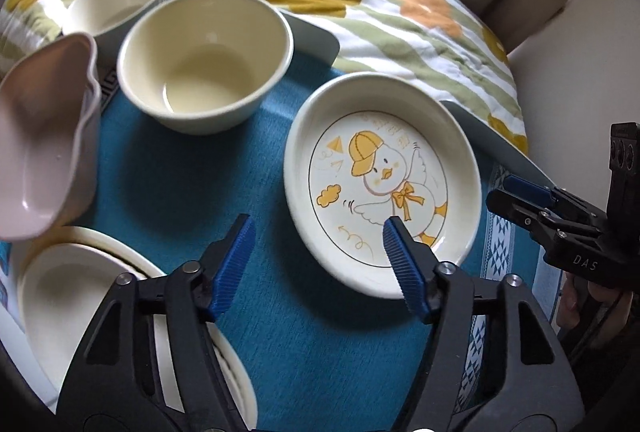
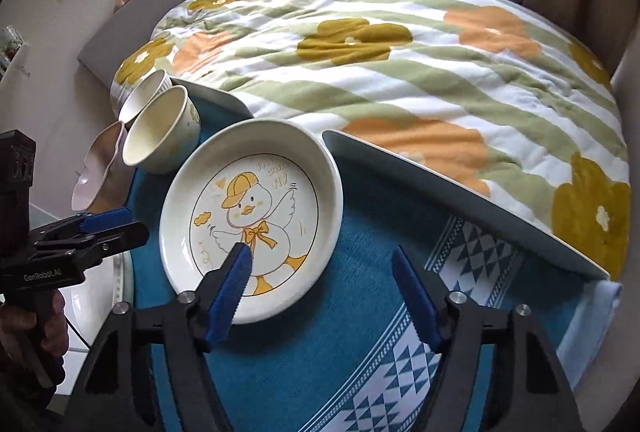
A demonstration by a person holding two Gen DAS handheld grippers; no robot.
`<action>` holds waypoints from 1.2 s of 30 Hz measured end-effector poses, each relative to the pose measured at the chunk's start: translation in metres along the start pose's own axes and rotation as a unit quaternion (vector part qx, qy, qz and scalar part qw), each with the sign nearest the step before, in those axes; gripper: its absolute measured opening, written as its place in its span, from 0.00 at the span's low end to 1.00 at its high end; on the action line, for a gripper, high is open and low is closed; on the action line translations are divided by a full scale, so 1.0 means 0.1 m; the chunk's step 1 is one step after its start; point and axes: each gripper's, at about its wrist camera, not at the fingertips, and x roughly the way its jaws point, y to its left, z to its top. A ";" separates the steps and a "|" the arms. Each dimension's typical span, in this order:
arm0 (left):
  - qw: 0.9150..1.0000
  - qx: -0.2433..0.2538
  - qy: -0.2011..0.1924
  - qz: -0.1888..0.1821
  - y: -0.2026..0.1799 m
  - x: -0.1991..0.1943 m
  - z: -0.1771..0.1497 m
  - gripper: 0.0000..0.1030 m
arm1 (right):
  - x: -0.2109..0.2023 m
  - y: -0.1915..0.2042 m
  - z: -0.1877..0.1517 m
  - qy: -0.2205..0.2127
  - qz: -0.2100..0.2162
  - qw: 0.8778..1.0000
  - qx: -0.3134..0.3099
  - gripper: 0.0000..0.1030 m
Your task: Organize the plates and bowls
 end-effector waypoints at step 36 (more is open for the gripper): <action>0.998 0.014 -0.021 0.060 -0.16 0.00 -0.06 0.19 | 0.13 0.01 0.06 -0.011 0.045 0.998 -0.044 0.13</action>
